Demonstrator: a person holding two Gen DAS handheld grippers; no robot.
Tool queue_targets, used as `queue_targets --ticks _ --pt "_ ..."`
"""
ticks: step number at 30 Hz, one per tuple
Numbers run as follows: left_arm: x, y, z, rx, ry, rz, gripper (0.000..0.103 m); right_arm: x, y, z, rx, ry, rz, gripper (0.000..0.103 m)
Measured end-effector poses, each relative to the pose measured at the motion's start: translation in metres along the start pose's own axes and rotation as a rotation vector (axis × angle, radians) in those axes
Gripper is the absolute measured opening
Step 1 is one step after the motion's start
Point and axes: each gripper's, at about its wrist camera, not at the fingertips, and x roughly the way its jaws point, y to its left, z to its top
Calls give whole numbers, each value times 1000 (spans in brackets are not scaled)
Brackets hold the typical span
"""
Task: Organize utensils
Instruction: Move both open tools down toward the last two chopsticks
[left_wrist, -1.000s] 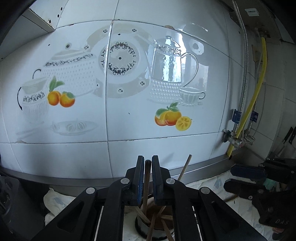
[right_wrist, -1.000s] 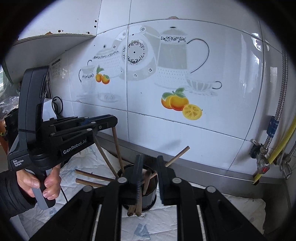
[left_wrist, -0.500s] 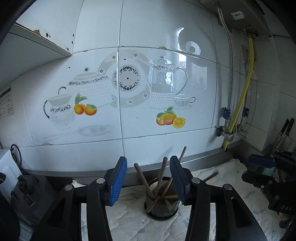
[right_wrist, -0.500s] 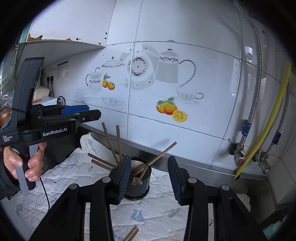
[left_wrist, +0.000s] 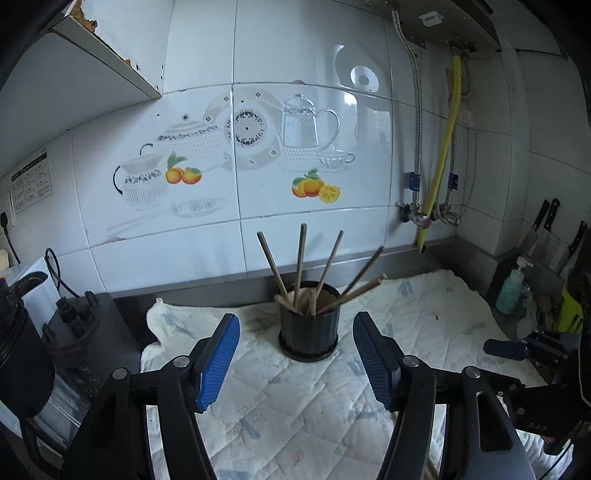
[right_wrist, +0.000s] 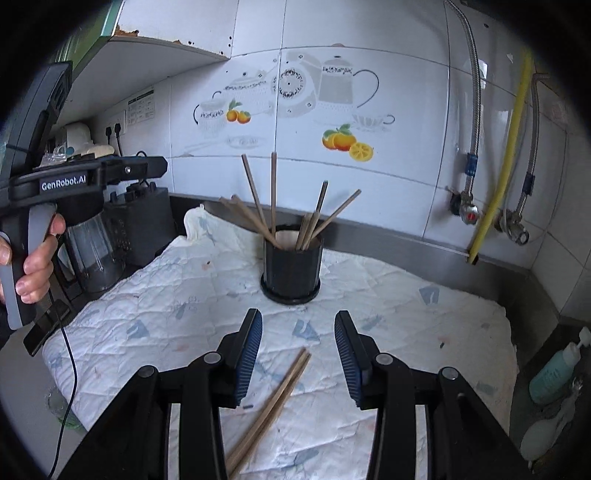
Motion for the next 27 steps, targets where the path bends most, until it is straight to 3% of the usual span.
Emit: queue_targets --ticks 4,14,22,27 --pt "-10 -8 -32 -8 47 -46 68 -5 6 -36 48 53 34 45" --pt "-19 -19 -108 -94 137 -73 68 -6 34 -120 53 175 89 45" --pt "-9 -34 -150 -122 209 -84 68 3 47 -145 33 205 106 45" --pt "-3 -34 -166 -141 234 -86 68 9 54 -154 4 205 71 45"
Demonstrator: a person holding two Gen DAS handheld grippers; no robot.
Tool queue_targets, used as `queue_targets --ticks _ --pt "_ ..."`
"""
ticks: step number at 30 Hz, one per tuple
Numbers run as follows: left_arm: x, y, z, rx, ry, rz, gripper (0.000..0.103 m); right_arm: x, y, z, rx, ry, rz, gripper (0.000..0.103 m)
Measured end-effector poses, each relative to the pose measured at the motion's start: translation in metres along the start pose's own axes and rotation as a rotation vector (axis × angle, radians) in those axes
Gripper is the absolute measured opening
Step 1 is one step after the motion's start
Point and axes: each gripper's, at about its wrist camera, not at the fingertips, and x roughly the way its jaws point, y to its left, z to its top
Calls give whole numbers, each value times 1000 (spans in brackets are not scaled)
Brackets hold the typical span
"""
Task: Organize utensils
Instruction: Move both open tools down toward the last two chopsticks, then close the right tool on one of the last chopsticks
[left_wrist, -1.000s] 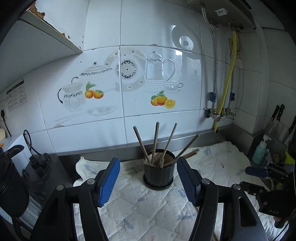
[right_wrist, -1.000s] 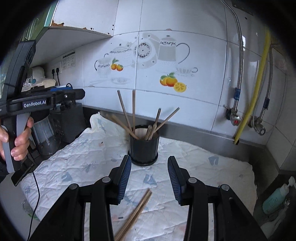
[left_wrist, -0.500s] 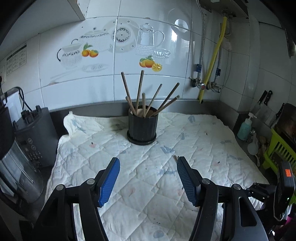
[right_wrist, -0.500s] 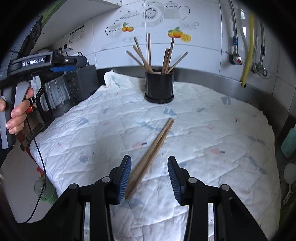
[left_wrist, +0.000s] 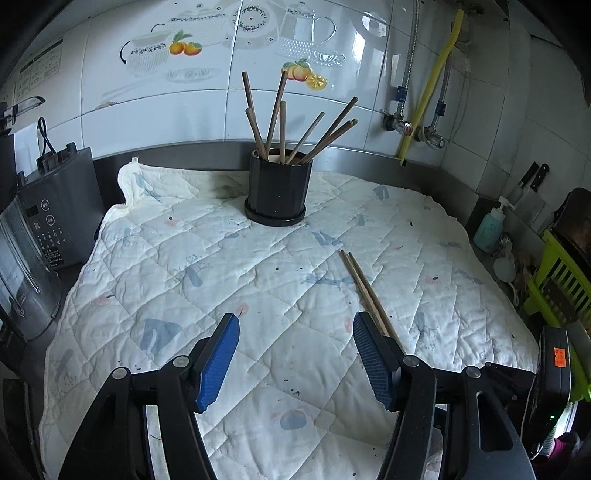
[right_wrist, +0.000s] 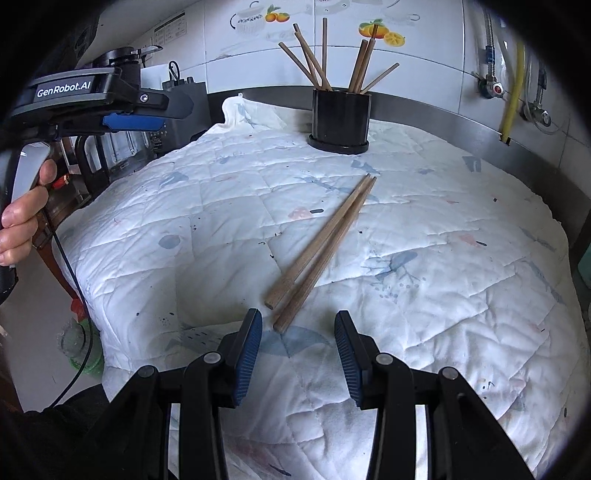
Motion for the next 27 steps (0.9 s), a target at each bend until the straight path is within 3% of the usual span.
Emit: queue_targets --ticks 11,25,27 --pt "16 -4 -25 1 50 -23 68 -2 -12 -6 -10 -39 -78 45" --pt "34 -13 -48 -3 92 -27 68 9 -23 8 113 -89 -70 42" --pt "35 -11 -48 -7 92 -26 68 11 -21 10 112 -91 -84 34"
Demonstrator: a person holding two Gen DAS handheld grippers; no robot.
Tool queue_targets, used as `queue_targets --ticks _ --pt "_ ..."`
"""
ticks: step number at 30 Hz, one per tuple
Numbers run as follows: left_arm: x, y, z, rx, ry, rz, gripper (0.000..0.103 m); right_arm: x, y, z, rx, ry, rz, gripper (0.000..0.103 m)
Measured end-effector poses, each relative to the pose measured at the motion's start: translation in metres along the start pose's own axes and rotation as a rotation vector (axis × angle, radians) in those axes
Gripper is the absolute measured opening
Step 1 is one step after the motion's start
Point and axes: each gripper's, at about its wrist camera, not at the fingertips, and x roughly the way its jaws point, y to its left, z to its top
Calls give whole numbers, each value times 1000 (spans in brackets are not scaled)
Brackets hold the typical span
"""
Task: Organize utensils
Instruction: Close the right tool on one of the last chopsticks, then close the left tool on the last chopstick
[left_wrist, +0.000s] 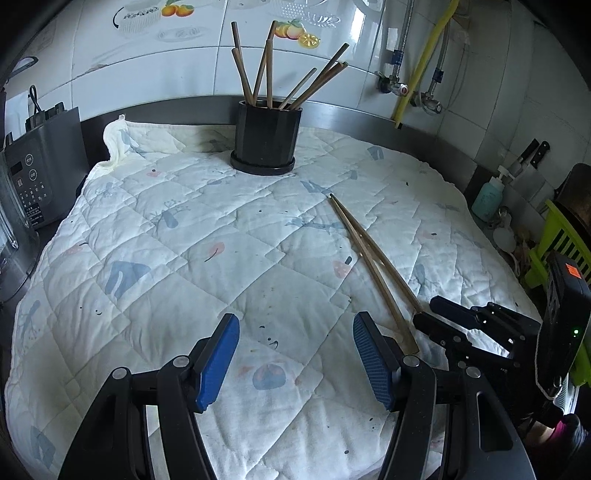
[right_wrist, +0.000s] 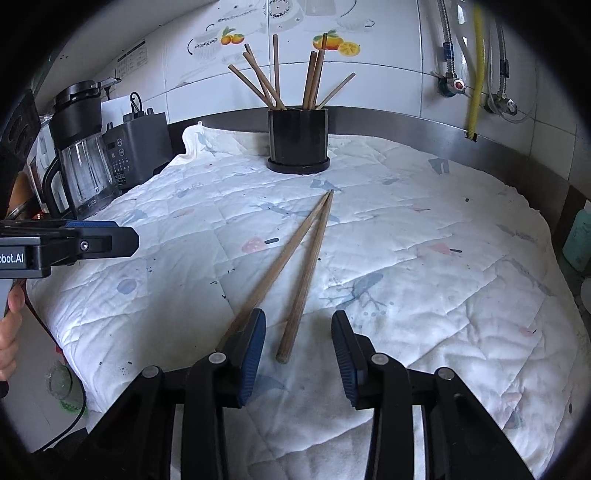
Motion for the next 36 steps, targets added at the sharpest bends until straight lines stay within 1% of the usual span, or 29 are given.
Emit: queue_targets --ticks 1,2,6,9,10,11,15,16,18,22,25,28,30,32,34,36 --pt "0 1 0 -1 2 0 68 3 0 1 3 10 -12 24" --pt "1 1 -1 -2 2 -3 68 6 0 1 9 17 -18 22" --pt "3 -4 -3 20 4 -14 68 14 -2 5 24 19 -11 22" --pt "7 -14 -6 41 11 -45 67 18 -2 8 17 20 -7 22" --pt "8 -18 -8 51 13 -55 67 19 -2 9 14 20 -6 21" --pt "9 -24 -9 65 14 -64 67 19 -3 9 12 20 -8 14" --pt "14 -47 -17 114 11 -99 67 14 -11 8 27 25 -4 12" --pt "16 -53 -19 120 12 -106 67 13 -14 8 32 26 -4 11" --pt "23 -62 -20 123 19 -121 60 10 -23 6 60 29 5 10" --pt "36 -79 -23 116 31 -128 59 3 -36 3 78 28 -1 10" --pt "47 -90 -23 105 33 -109 54 0 -43 0 79 30 -10 10" --pt "59 -97 -23 82 29 -67 49 -1 -48 -2 81 29 -14 10" --pt "64 -103 -23 81 9 -27 44 -1 -51 -4 86 27 -11 10" --pt "68 -107 -22 85 -5 -5 40 -2 -53 -4 93 23 -4 10" --pt "72 -114 -22 98 -19 37 34 -2 -55 -5 98 21 2 10" --pt "75 -118 -23 128 -39 83 22 -3 -55 -5 97 20 2 10"
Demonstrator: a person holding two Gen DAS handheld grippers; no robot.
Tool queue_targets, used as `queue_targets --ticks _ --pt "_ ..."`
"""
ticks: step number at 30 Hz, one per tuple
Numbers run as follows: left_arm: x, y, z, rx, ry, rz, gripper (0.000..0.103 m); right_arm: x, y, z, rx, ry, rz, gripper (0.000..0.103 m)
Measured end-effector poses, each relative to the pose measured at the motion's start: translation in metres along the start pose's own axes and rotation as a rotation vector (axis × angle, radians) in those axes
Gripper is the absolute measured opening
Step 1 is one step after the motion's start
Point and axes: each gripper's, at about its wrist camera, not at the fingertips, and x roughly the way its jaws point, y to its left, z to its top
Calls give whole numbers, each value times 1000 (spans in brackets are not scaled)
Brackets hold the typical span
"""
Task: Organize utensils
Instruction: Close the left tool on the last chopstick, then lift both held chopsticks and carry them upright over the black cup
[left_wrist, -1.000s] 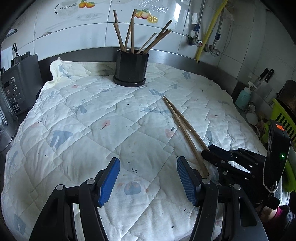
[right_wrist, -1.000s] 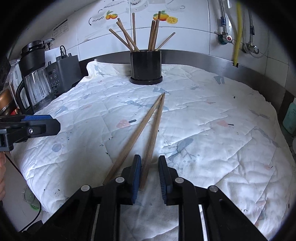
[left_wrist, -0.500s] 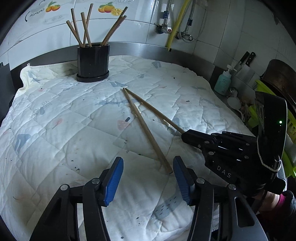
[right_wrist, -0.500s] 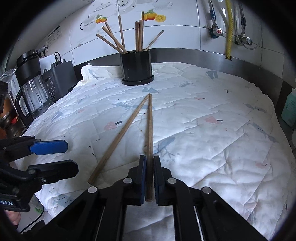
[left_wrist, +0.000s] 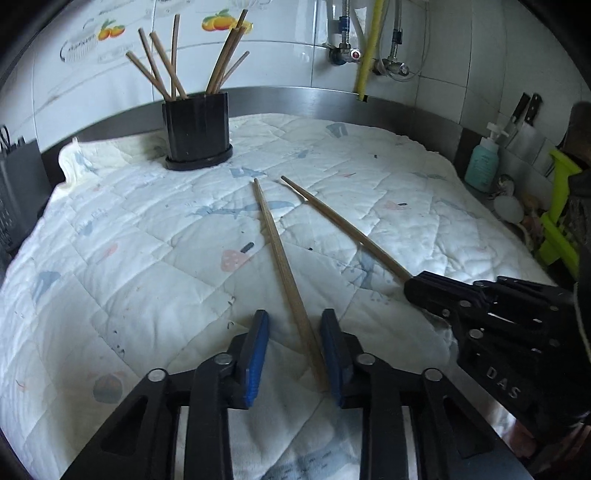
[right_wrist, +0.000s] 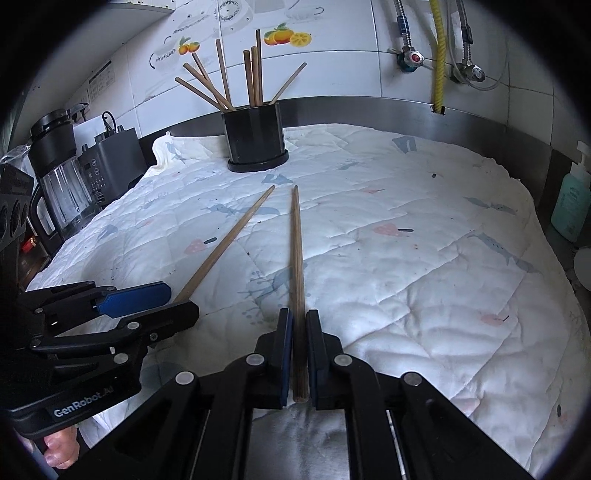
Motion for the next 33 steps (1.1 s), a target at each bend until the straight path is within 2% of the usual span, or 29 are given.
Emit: queue_targets --ticks 3,6,15,22,33 --pt "0 -2 -2 26 -14 29 9 0 0 0 -10 -1 -6 10" --pt "-2 3 -1 29 -20 22 7 -2 2 0 -18 -4 -9 10" --pt "-39 43 19 5 -142 5 6 -12 10 9 -41 -42 -22 9" --pt "-63 75 40 -47 -201 -53 6 -25 22 25 -82 -89 -29 9" --pt "-81 102 84 -32 -257 -27 6 -34 27 59 -112 -139 -23 9"
